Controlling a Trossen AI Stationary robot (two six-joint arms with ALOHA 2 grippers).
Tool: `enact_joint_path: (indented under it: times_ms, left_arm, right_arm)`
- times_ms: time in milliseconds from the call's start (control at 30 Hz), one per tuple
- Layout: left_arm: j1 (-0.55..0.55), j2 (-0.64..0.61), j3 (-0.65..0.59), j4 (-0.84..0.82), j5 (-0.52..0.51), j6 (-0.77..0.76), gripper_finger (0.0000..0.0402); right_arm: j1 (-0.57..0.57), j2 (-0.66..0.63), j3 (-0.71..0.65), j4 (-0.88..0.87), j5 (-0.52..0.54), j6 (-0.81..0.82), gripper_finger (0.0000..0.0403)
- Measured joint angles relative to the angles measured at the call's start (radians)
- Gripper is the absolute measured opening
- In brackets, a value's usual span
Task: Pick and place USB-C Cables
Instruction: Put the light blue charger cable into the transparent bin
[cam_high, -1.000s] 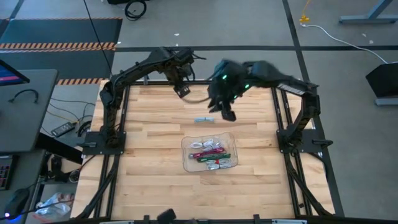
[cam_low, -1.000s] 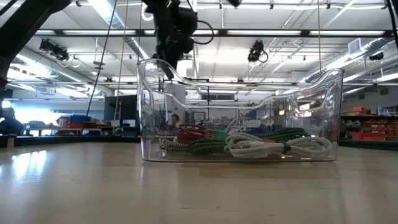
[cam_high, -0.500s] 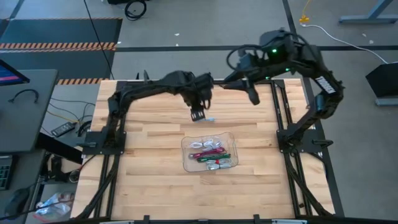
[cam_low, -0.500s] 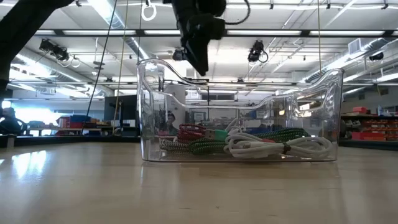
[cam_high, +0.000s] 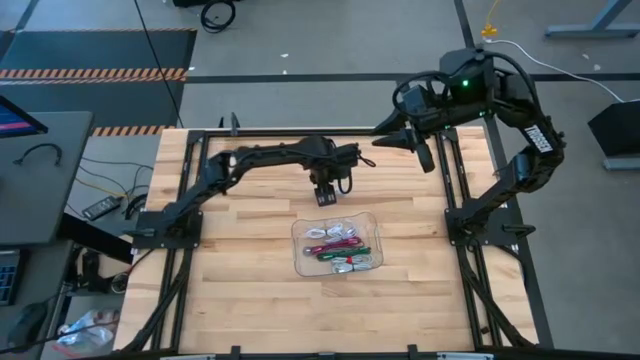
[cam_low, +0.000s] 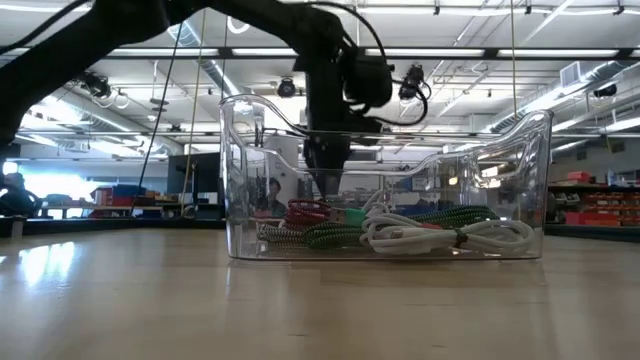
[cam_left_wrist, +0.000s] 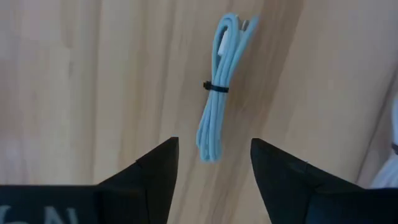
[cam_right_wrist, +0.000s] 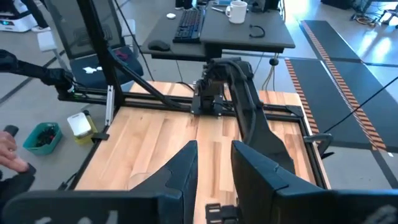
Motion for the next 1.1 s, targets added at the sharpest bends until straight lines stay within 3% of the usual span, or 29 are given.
enact_joint_path:
  times_ms: [500, 1100]
  left_arm:
    - [0.018, 0.063, 0.000, 0.158, 0.080, -0.020, 0.0208]
    - [0.022, 0.149, 0.005, 0.154, 0.124, -0.006, 0.0204]
  right_arm:
    - [0.000, 0.001, 0.000, -0.001, -0.008, 0.000, 0.0103]
    - [0.000, 0.002, -0.001, -0.001, -0.034, 0.023, 0.0103]
